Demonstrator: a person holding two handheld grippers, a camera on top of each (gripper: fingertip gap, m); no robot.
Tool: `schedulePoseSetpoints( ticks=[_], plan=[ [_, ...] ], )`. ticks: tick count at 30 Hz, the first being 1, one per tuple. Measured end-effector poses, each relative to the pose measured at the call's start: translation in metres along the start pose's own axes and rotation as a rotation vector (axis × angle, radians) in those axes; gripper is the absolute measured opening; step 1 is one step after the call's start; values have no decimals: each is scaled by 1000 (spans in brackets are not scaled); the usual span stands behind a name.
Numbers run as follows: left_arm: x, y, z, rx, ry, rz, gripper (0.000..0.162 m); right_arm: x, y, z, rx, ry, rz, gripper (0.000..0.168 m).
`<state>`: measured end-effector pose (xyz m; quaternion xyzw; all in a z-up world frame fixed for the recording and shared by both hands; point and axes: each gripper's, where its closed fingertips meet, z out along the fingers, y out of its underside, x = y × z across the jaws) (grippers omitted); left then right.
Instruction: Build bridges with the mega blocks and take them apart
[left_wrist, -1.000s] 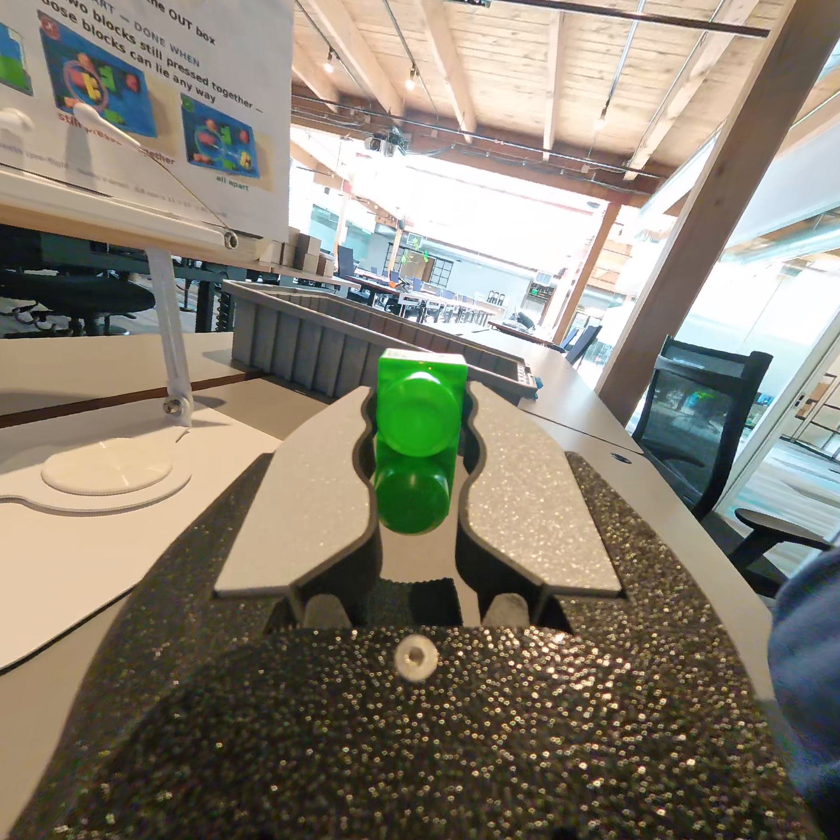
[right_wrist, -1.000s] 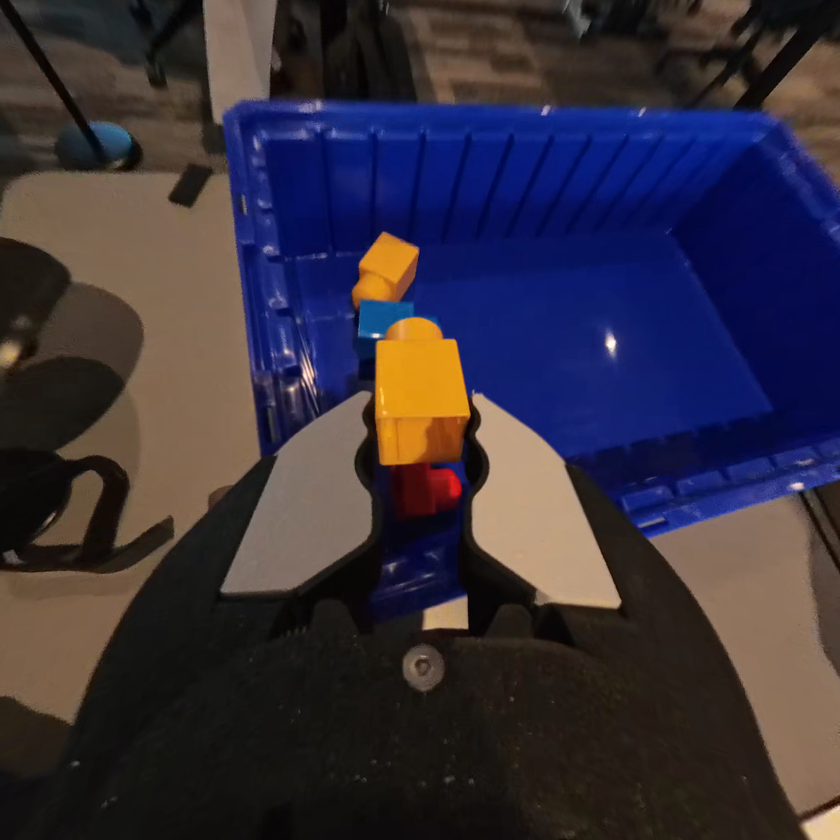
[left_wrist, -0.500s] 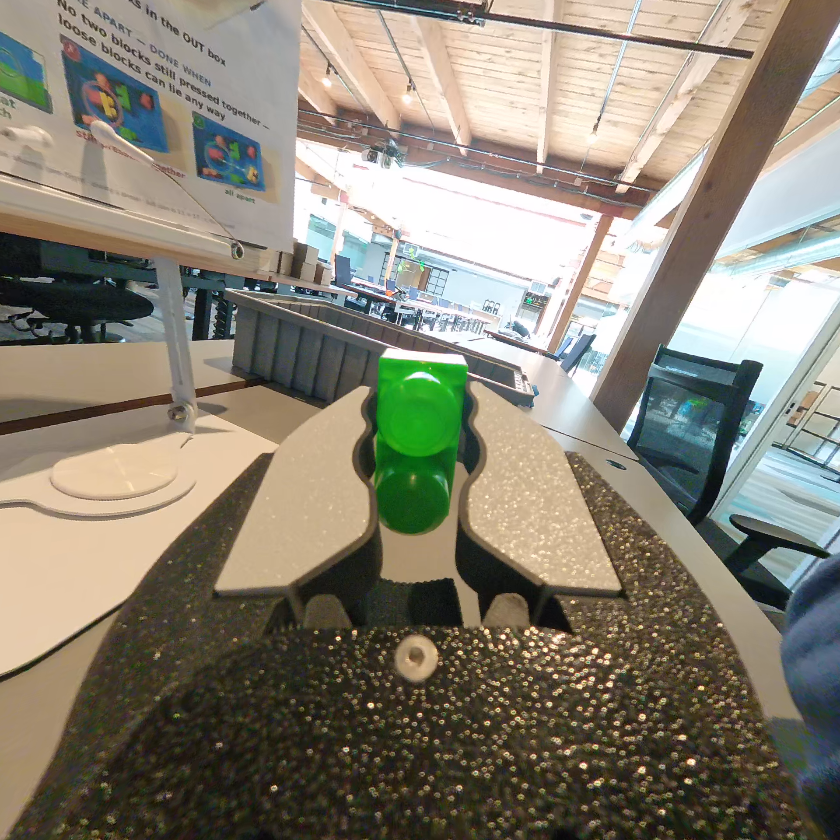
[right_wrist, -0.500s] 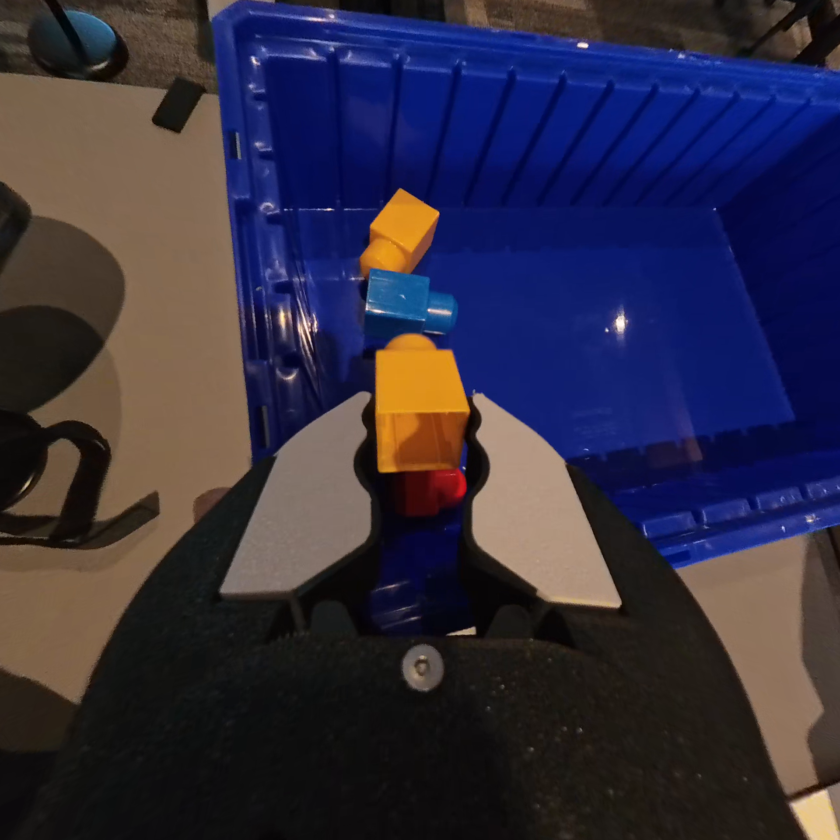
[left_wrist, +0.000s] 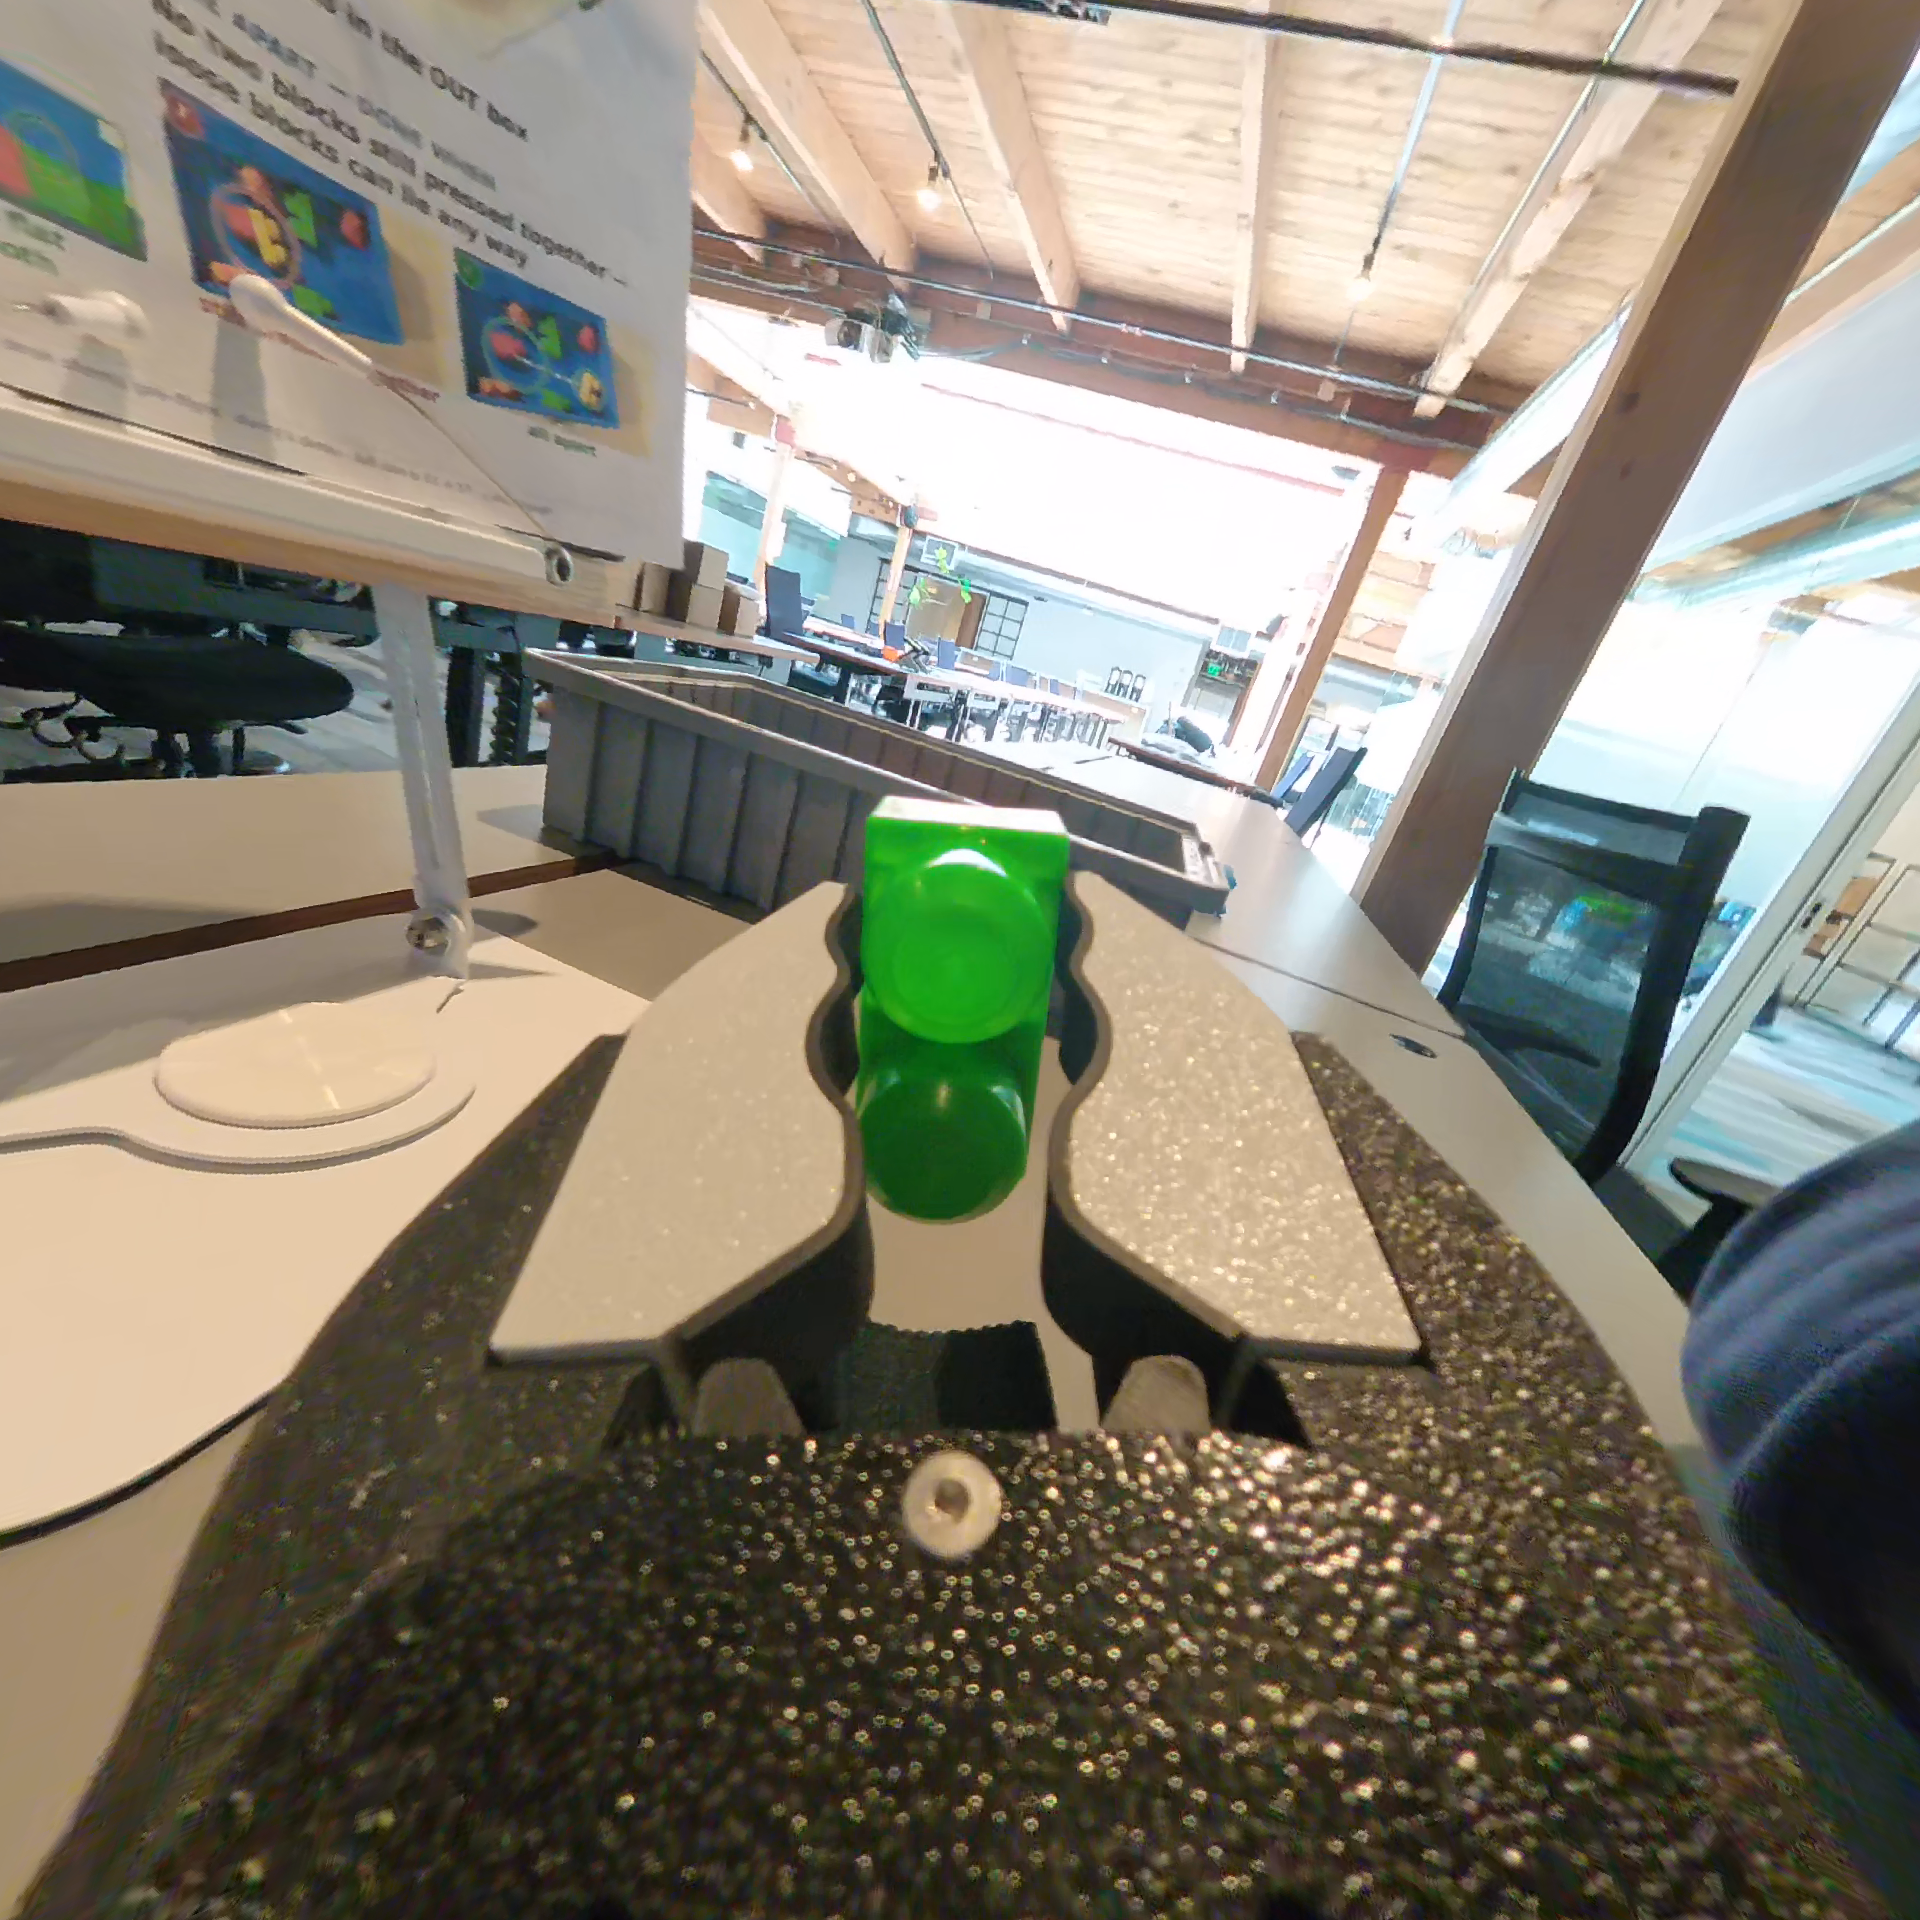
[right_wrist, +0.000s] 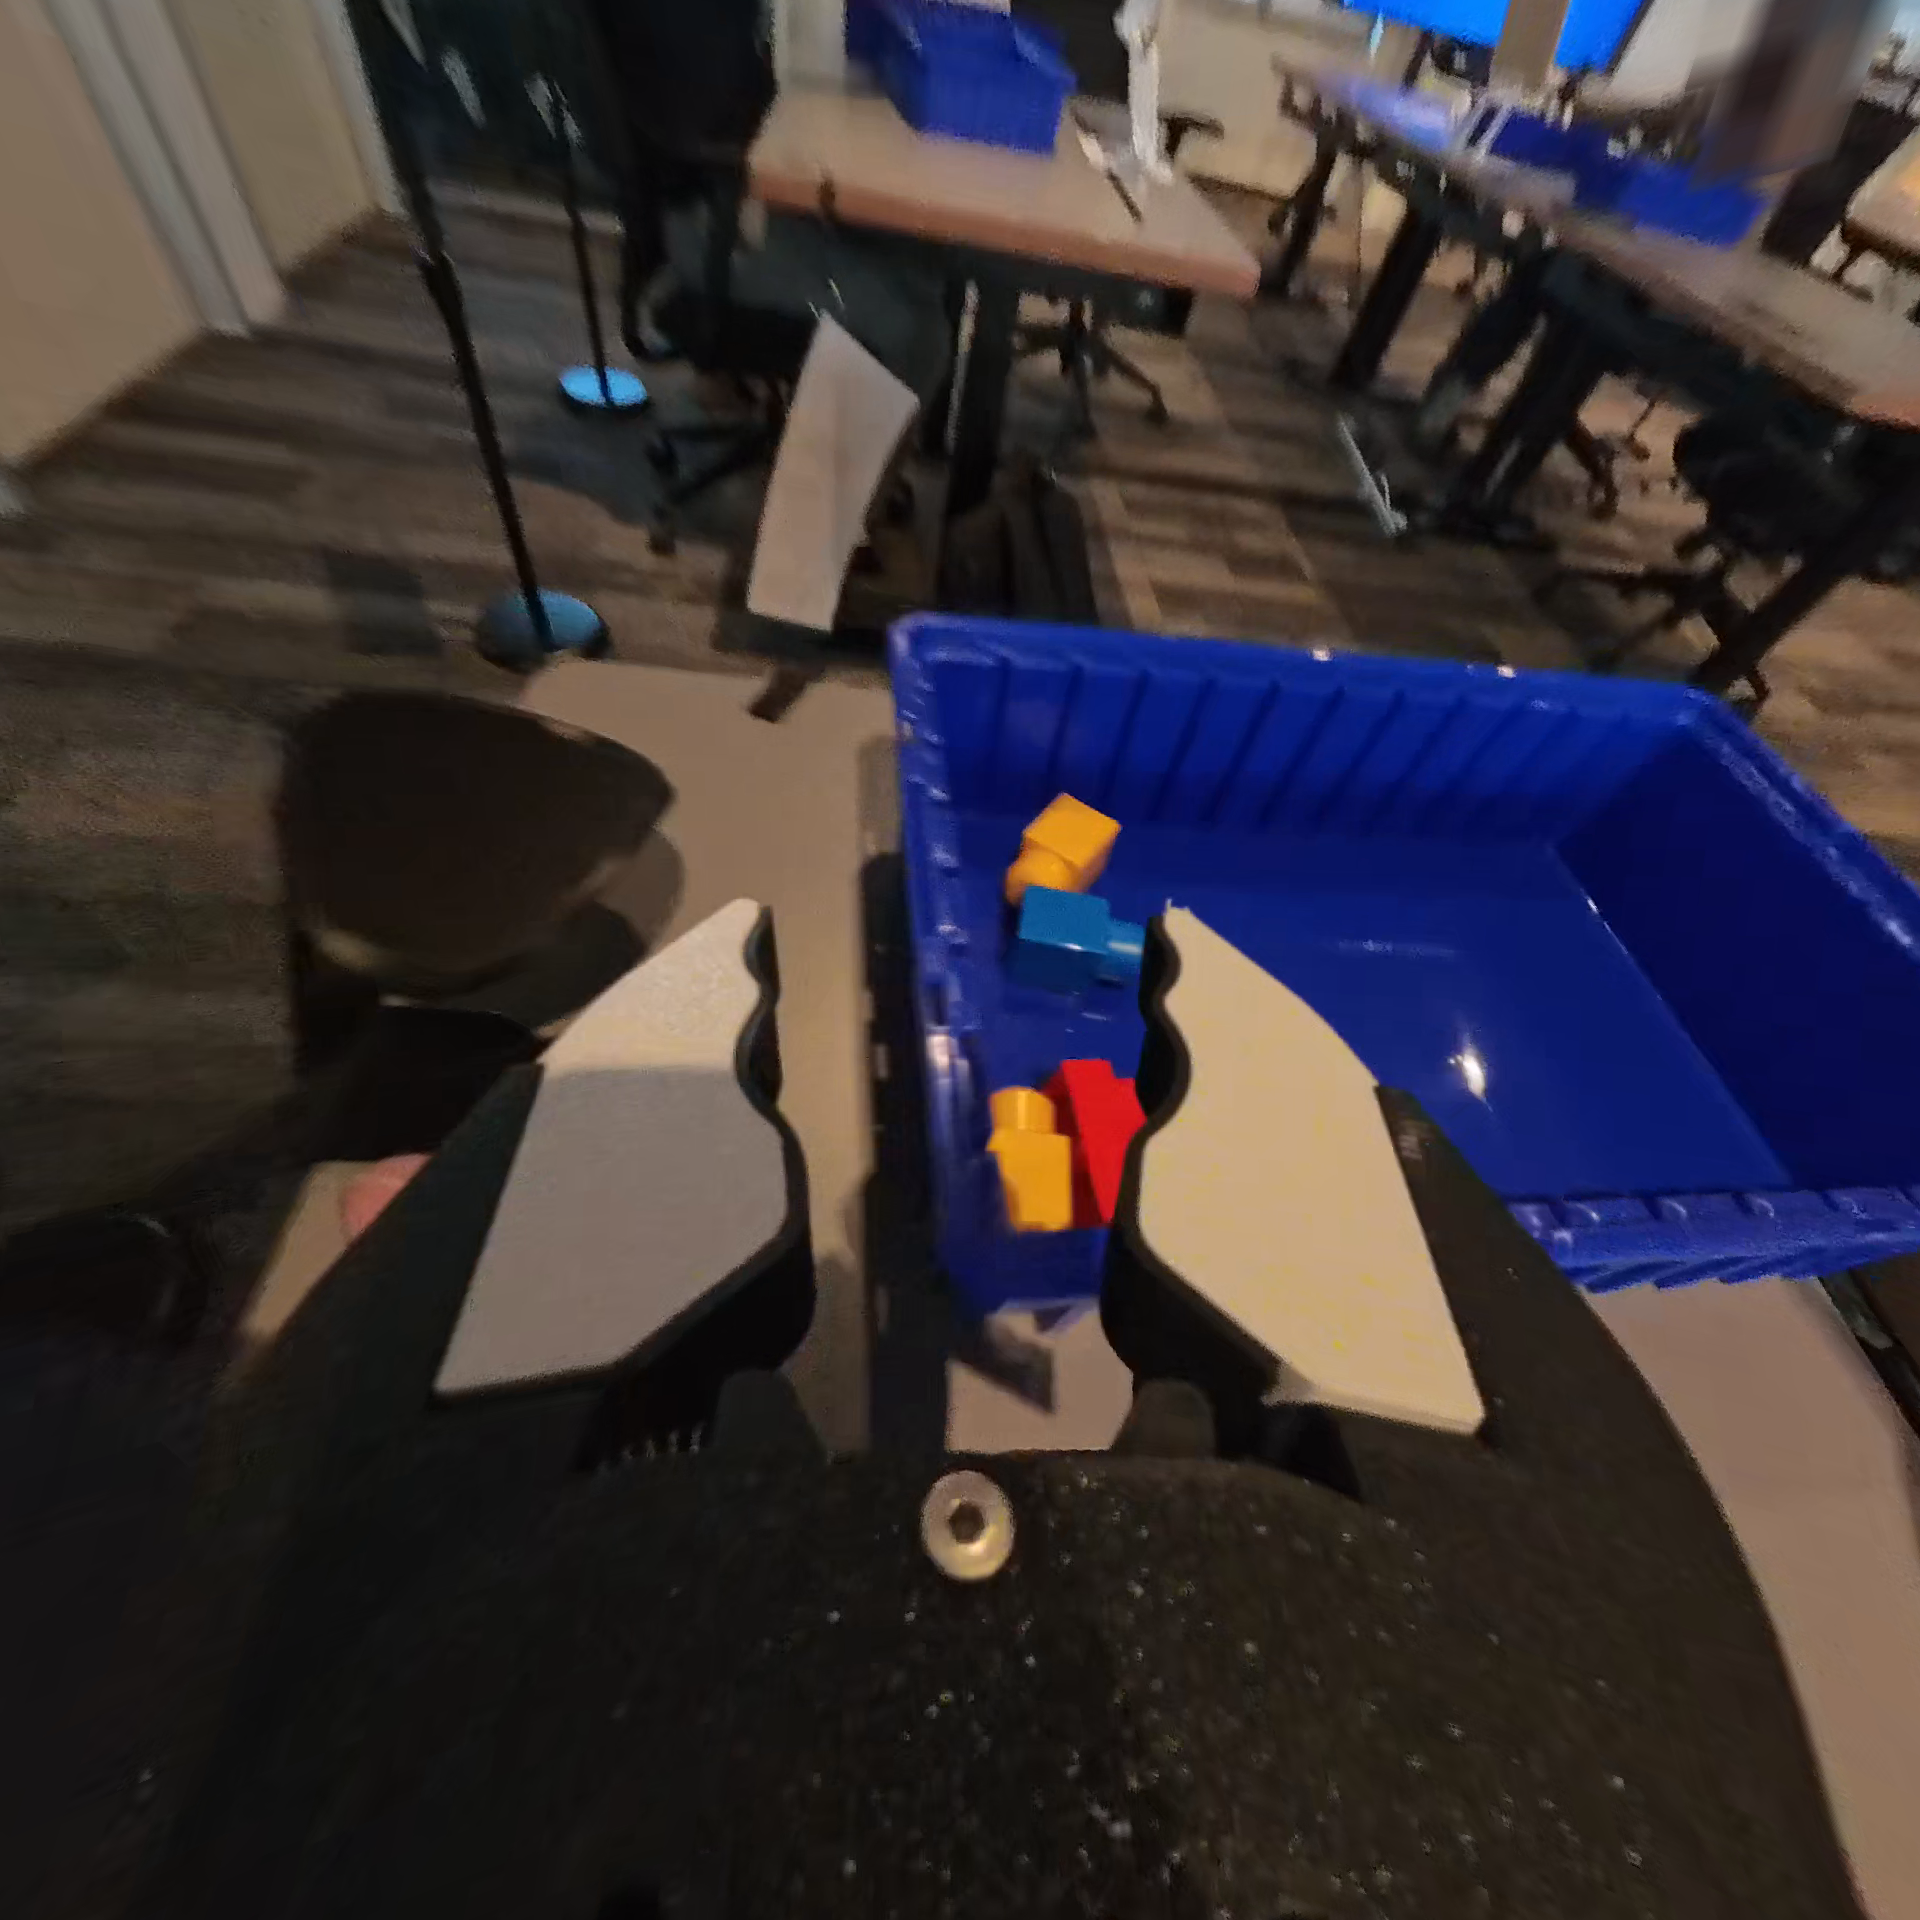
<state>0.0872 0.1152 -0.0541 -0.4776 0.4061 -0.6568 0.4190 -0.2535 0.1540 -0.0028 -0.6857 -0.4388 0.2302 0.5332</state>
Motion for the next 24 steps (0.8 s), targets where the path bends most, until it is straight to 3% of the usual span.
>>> schedulePoseSetpoints(
  ticks=[4, 8, 11, 15, 19, 24],
  plan=[
    [-11, -10, -10, 63, -17, -50, 35, -17, -22, -69, 159, -51, 72, 65],
    [-25, -19, -24, 90, -59, -41, 35, 7, -13, -156, 330, -12, 79, 58],
    [-34, -29, -36, 128, -74, -43, 35, 51, 24, -215, 369, 103, 29, 51],
    [-33, -33, -43, 138, -32, -32, 35, 110, 98, -272, 383, 214, 184, 55],
    [-17, -32, -41, 143, 64, -19, 35, 138, 156, -284, 397, 168, 392, 68],
    [6, -23, -34, 95, 186, 0, 34, 132, 181, -266, 334, 69, 434, 80]
  ],
)
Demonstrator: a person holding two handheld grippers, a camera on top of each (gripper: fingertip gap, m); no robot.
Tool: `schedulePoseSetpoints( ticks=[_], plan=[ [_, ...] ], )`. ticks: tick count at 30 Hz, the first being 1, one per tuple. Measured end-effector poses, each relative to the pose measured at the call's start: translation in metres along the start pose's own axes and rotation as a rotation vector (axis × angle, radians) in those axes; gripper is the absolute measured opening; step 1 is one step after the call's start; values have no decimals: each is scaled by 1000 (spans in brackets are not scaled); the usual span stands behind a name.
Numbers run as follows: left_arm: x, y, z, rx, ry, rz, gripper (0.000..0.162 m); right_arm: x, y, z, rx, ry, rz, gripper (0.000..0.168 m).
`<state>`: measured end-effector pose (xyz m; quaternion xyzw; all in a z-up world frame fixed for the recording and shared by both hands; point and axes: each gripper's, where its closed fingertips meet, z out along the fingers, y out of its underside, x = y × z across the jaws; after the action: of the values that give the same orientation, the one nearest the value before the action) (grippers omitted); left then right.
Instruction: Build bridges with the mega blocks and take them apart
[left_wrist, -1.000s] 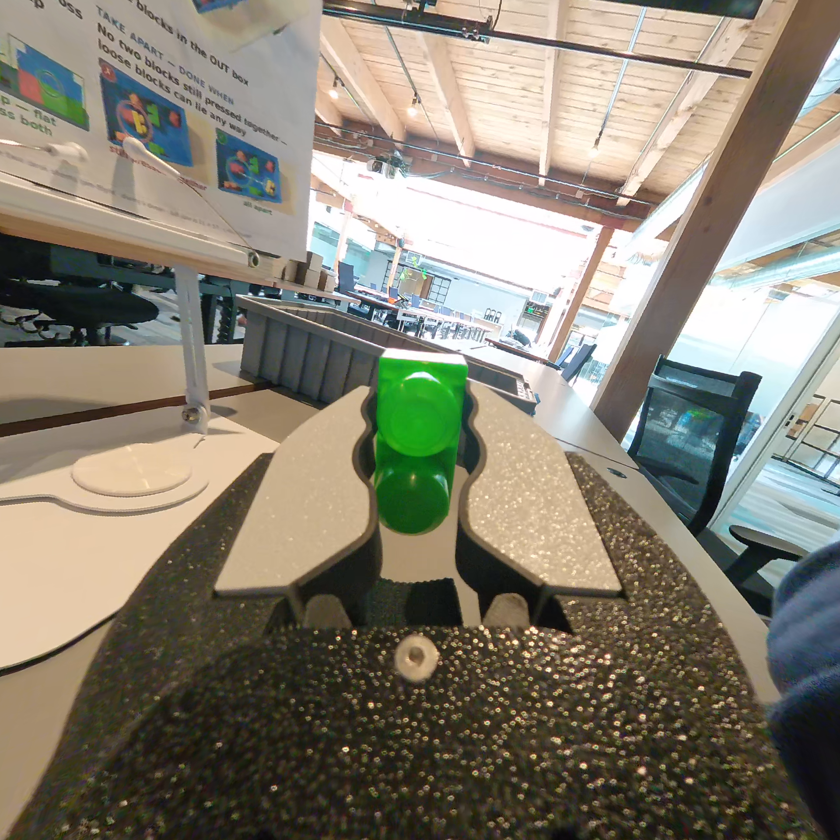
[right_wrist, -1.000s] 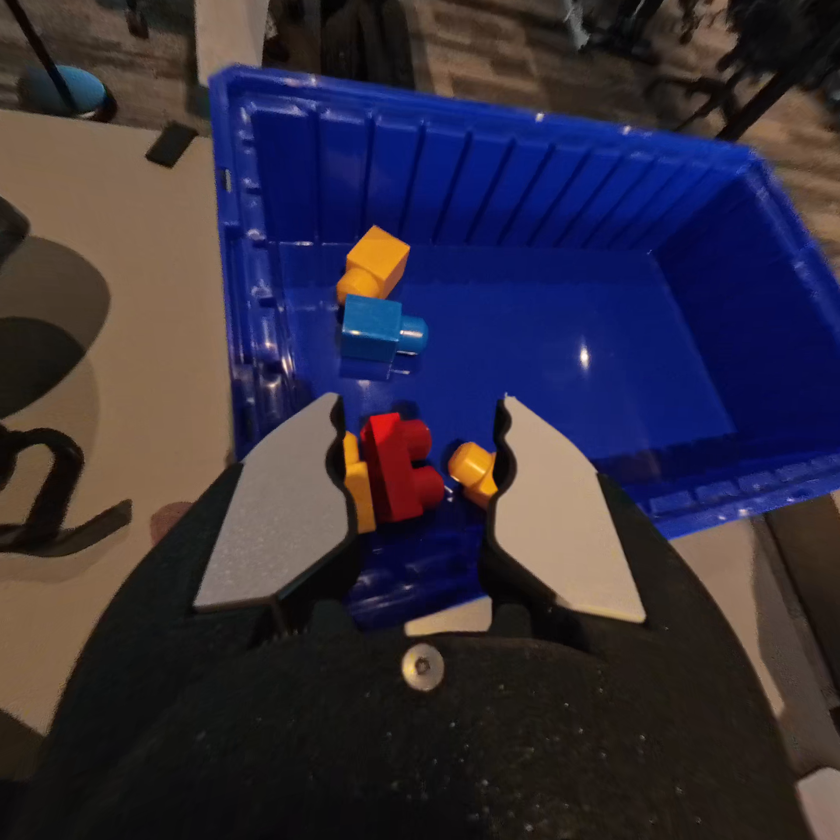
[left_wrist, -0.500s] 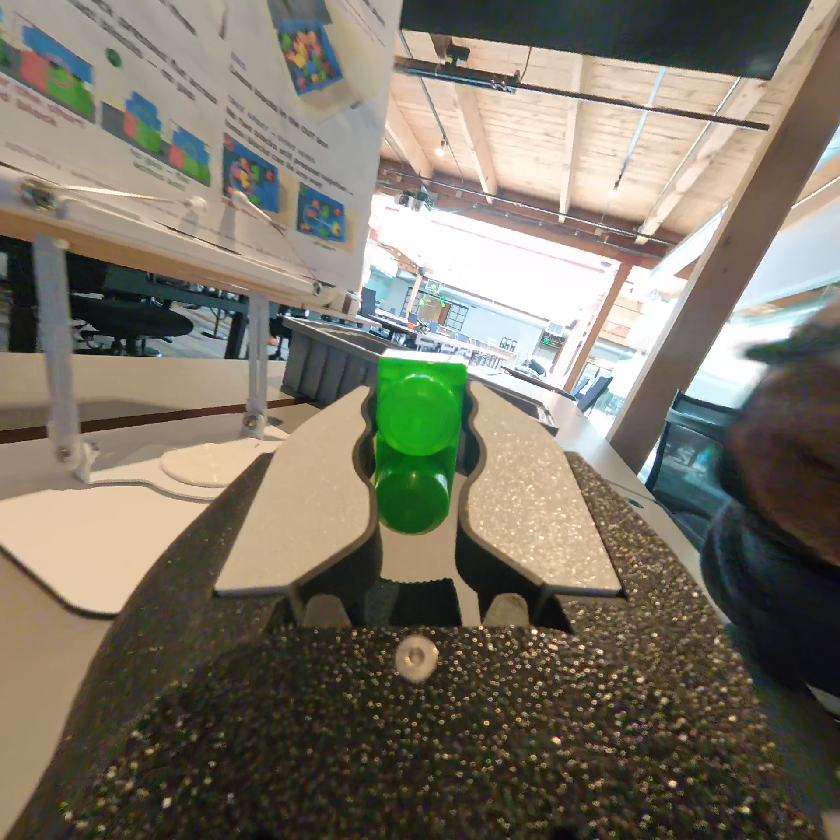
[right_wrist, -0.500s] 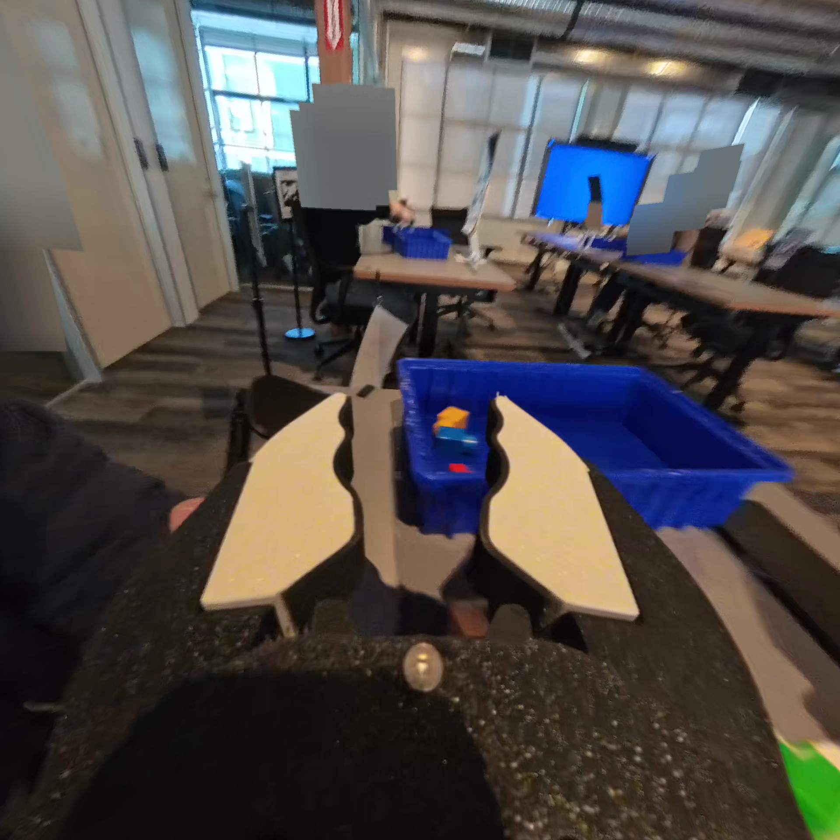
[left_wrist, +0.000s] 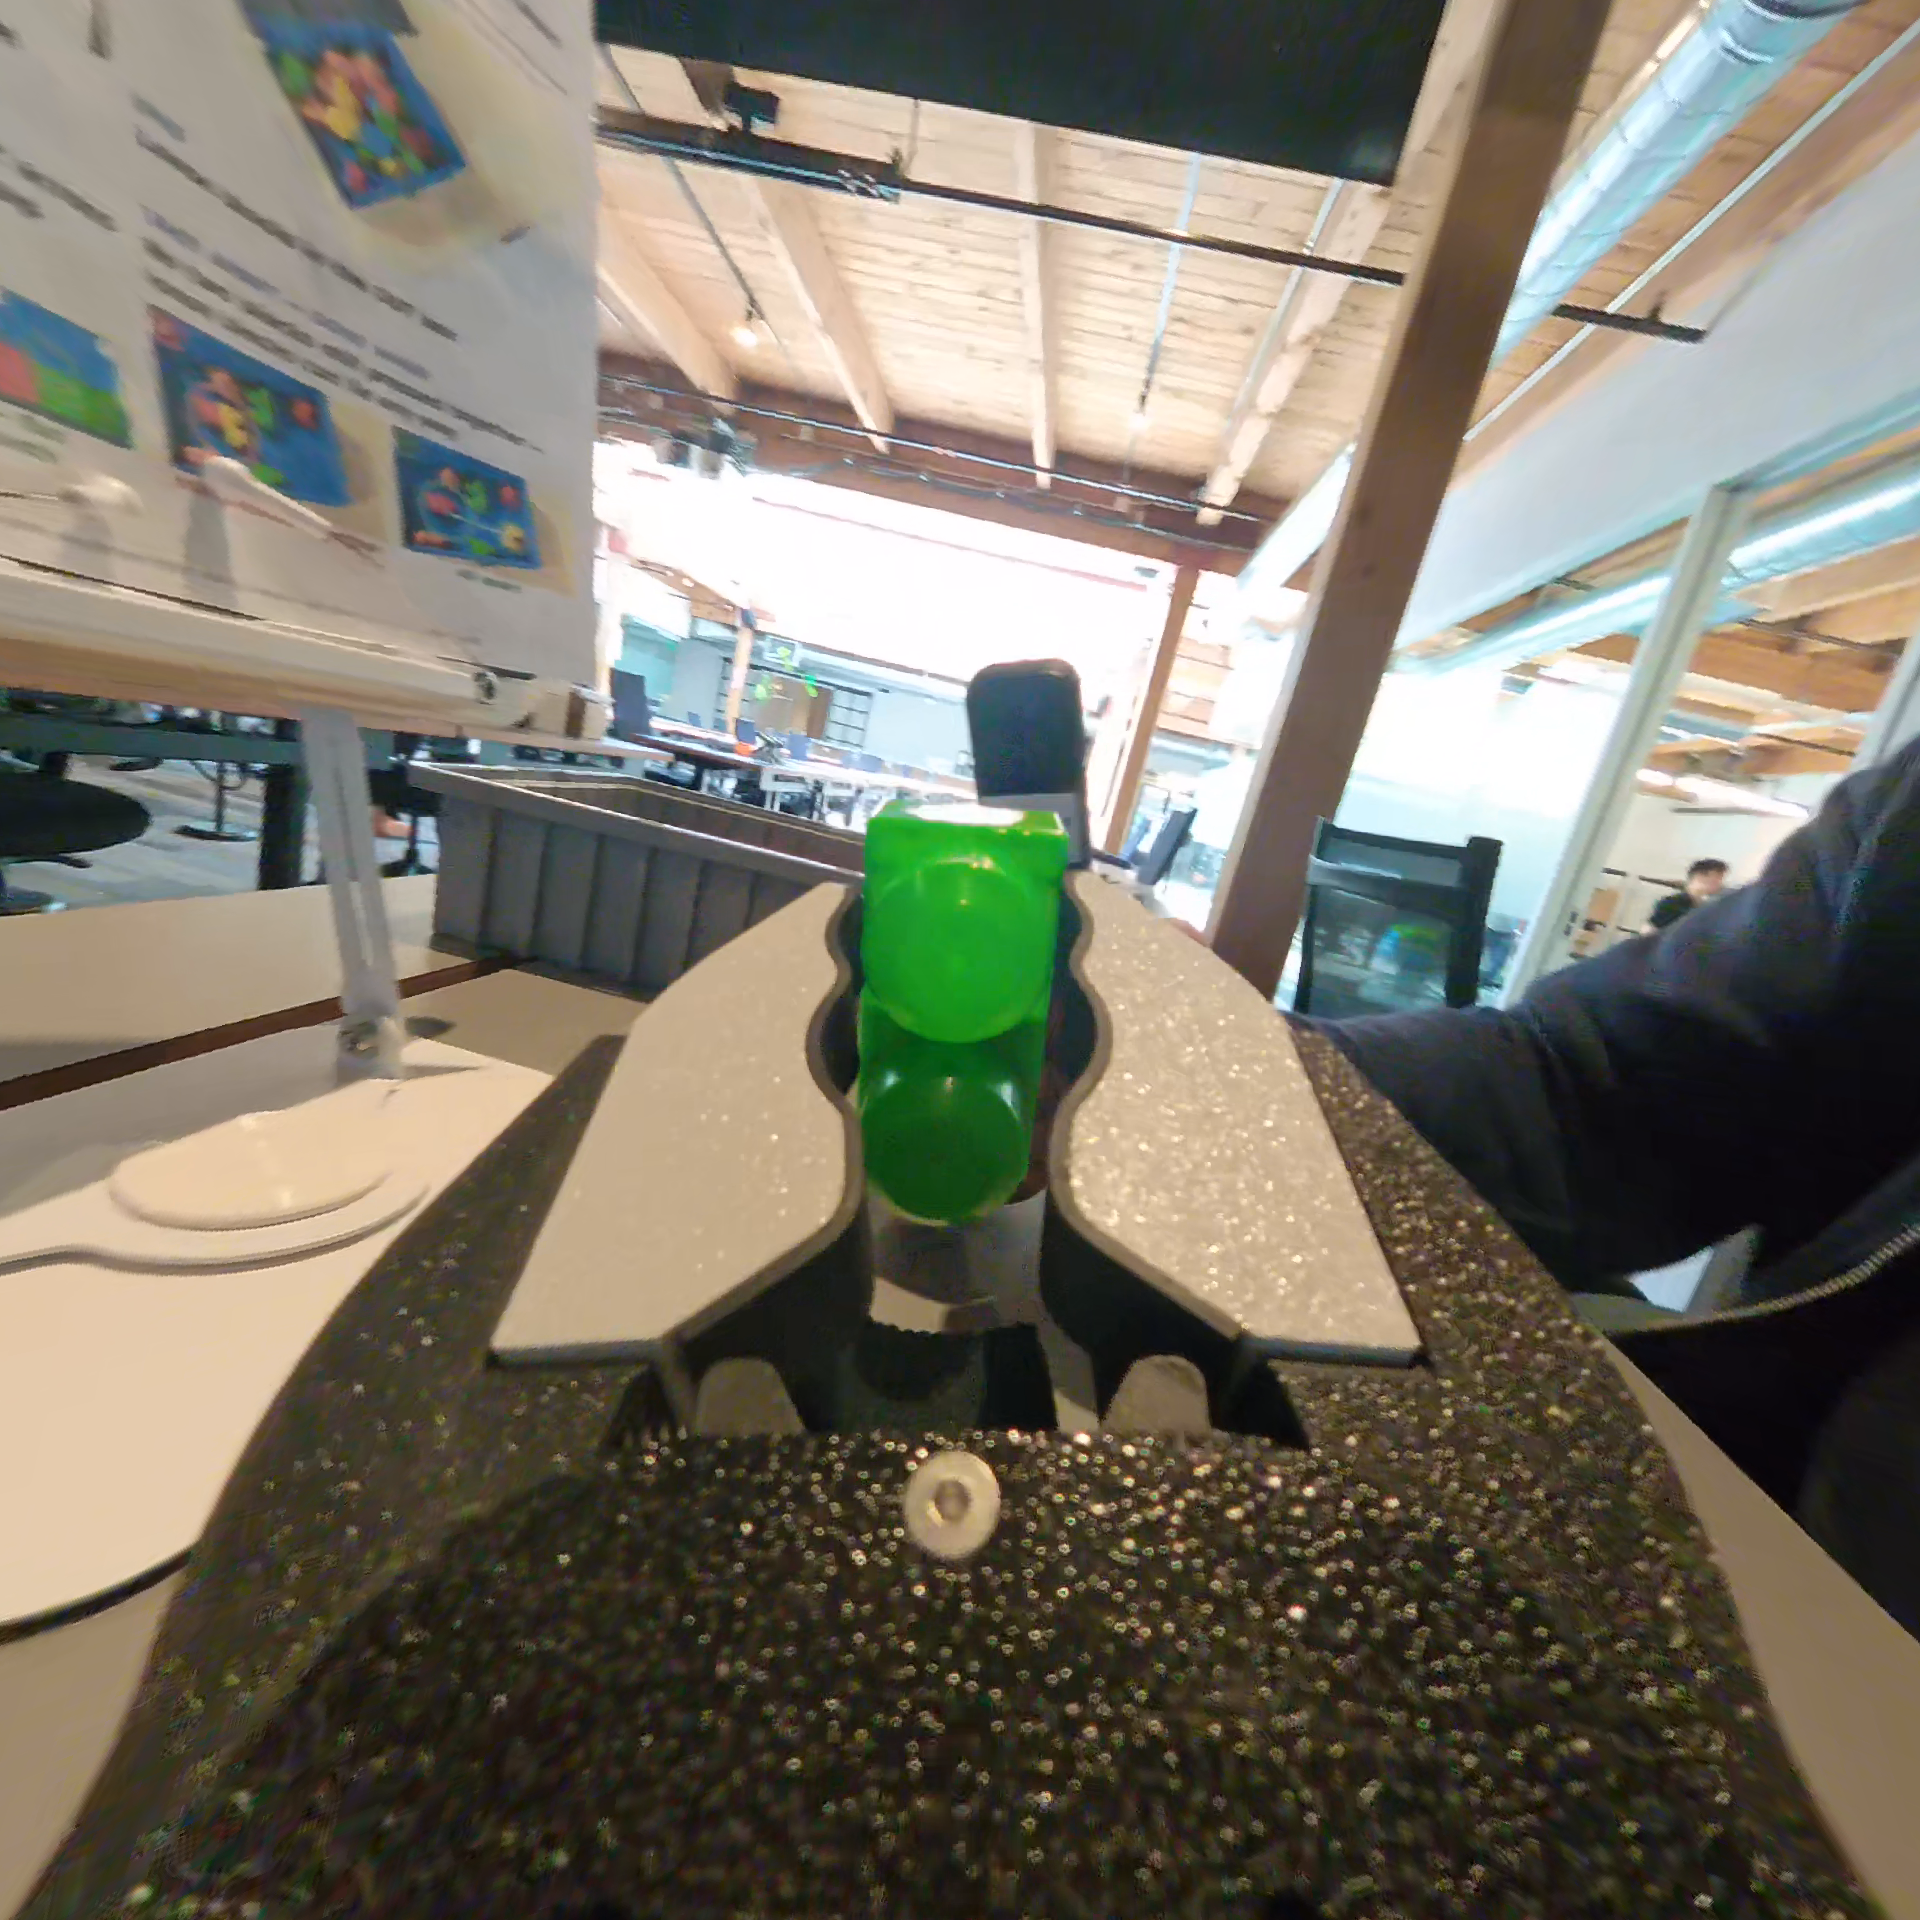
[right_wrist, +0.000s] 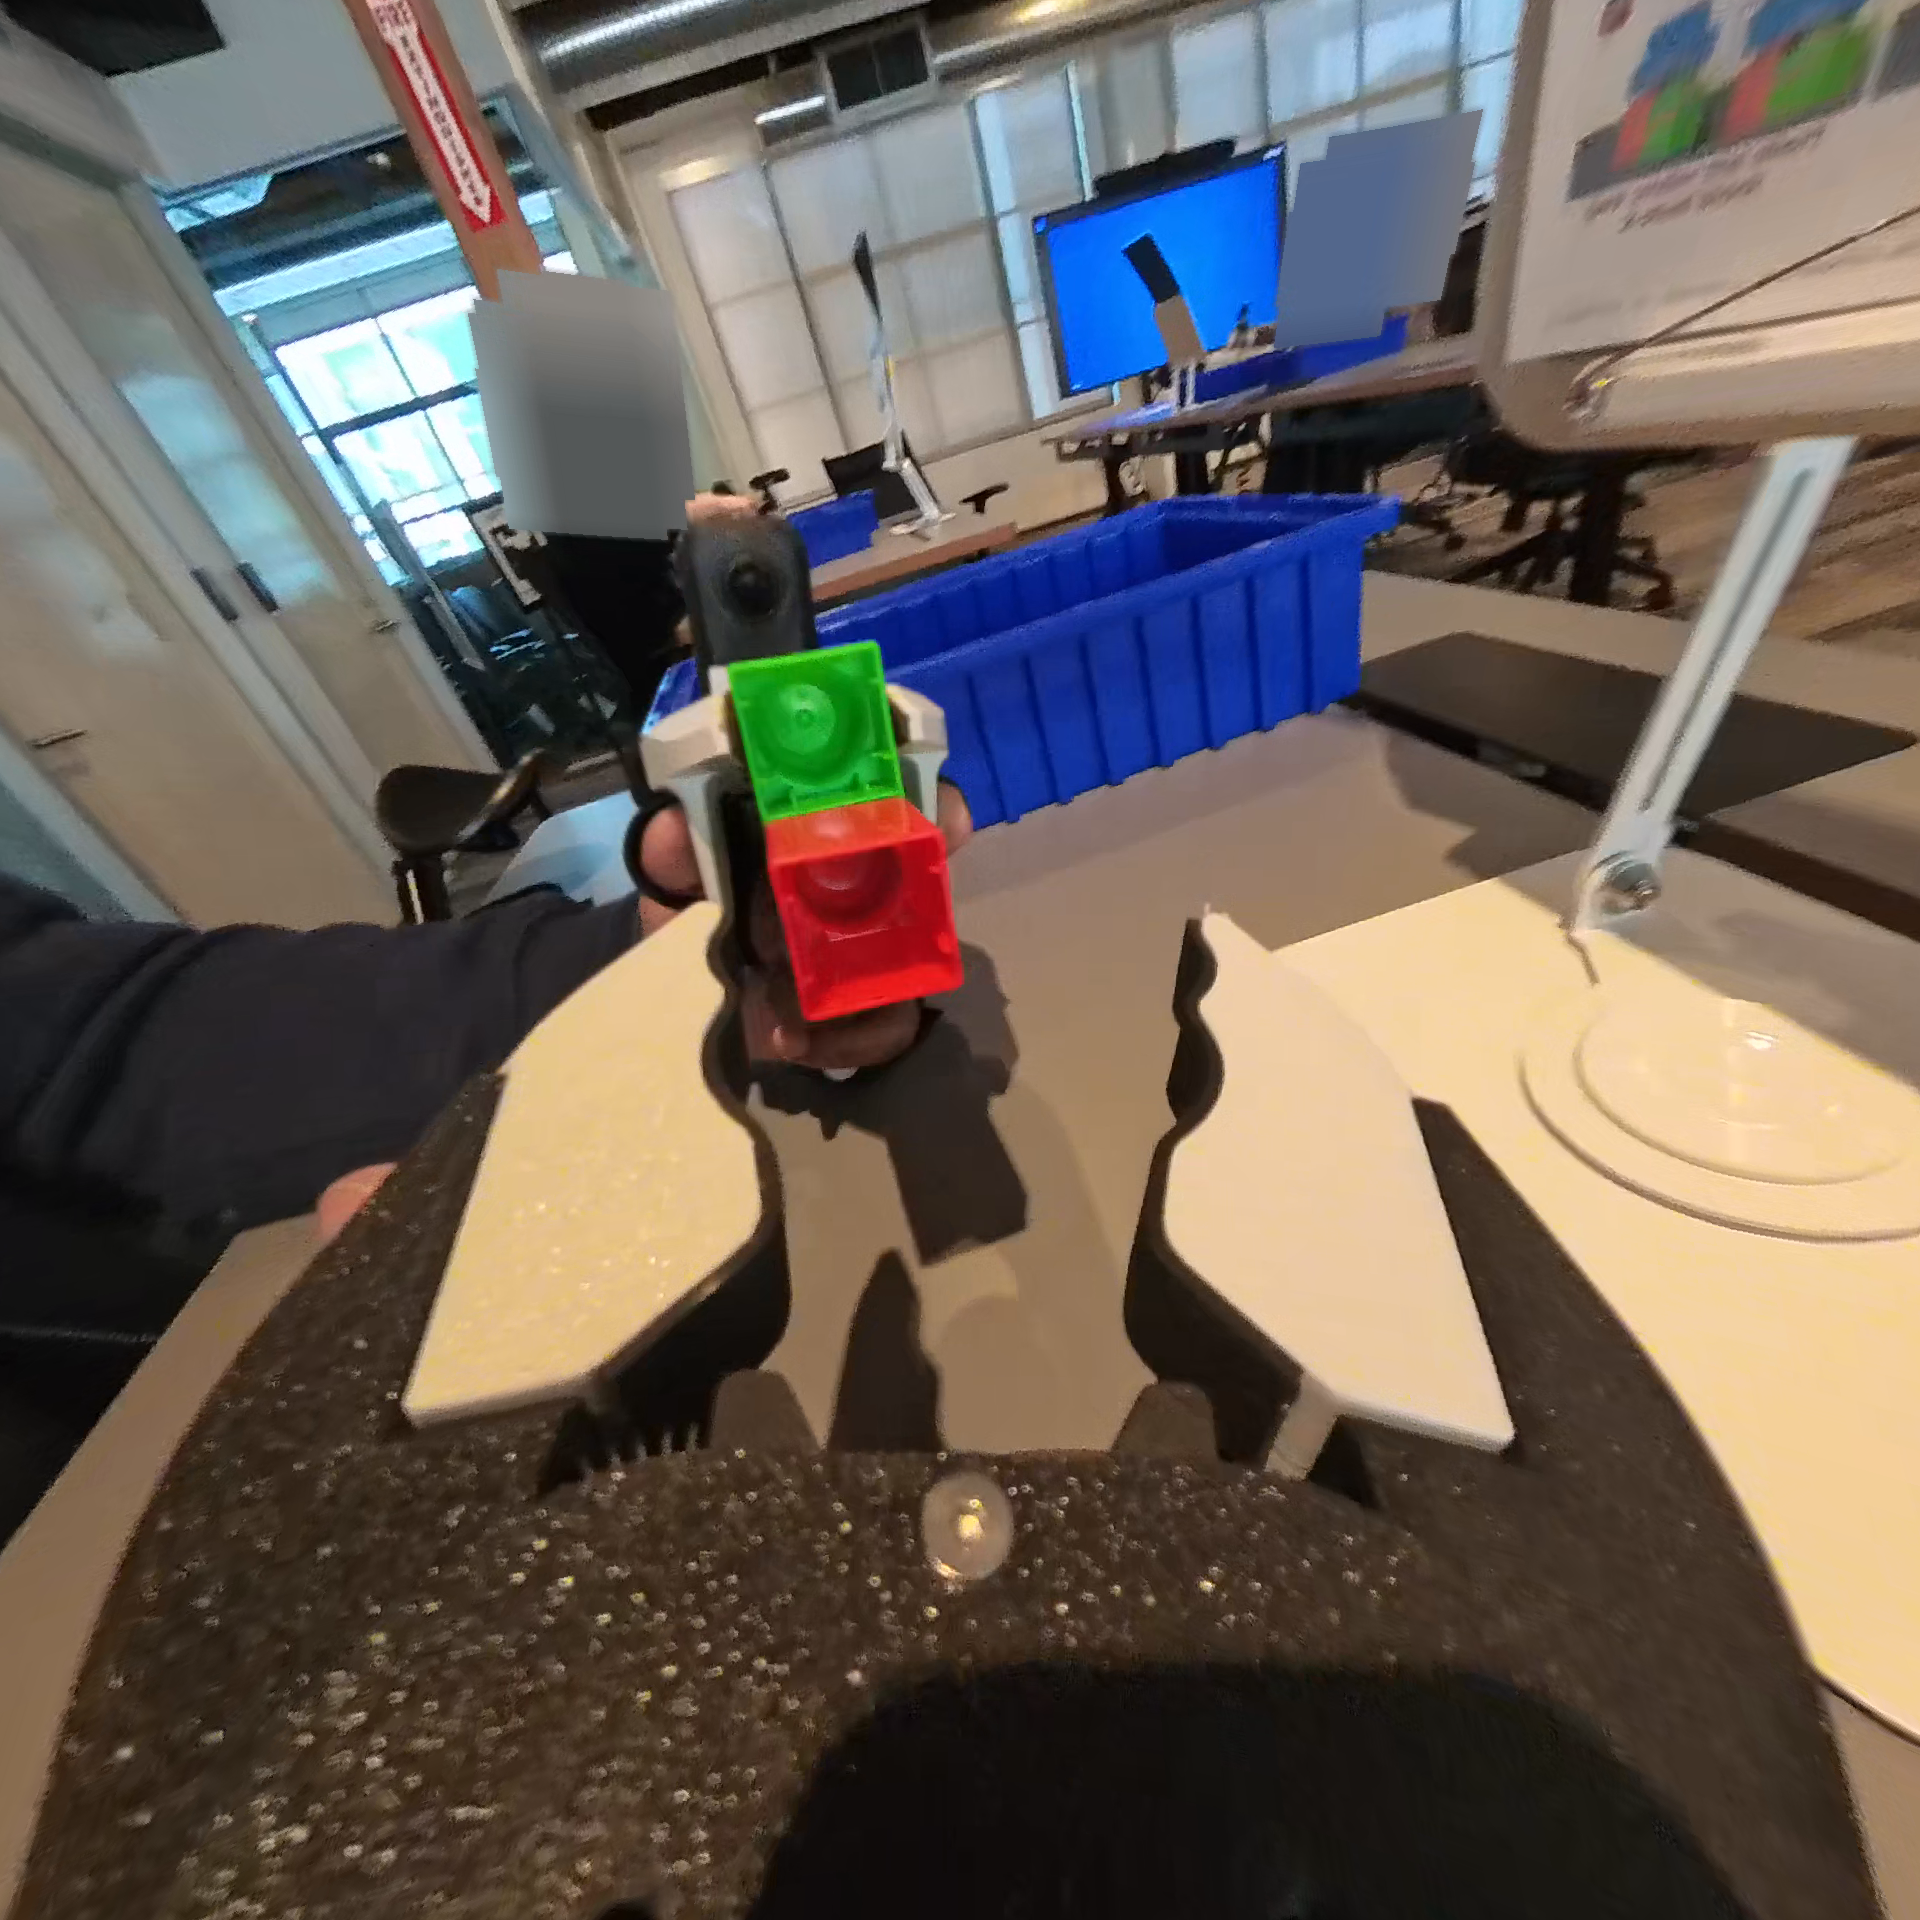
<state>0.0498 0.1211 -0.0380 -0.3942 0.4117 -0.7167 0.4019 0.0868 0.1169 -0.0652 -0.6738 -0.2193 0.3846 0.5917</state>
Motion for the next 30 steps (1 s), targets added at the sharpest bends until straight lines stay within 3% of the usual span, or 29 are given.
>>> schedulePoseSetpoints(
  ticks=[5, 9, 21, 30],
  plan=[
    [7, 9, 7, -46, 36, -8, 35, -14, 18, 13, -70, -72, -44, 70],
    [3, 13, 9, -74, 8, -24, 35, -19, 18, 11, -52, -92, -91, 37],
    [-4, 18, 11, -102, -40, -183, 35, -17, 16, 5, -53, -56, -270, 36],
    [-4, 3, 7, -59, -100, 58, 35, -5, 6, -1, 16, -129, 70, 36]
  ],
)
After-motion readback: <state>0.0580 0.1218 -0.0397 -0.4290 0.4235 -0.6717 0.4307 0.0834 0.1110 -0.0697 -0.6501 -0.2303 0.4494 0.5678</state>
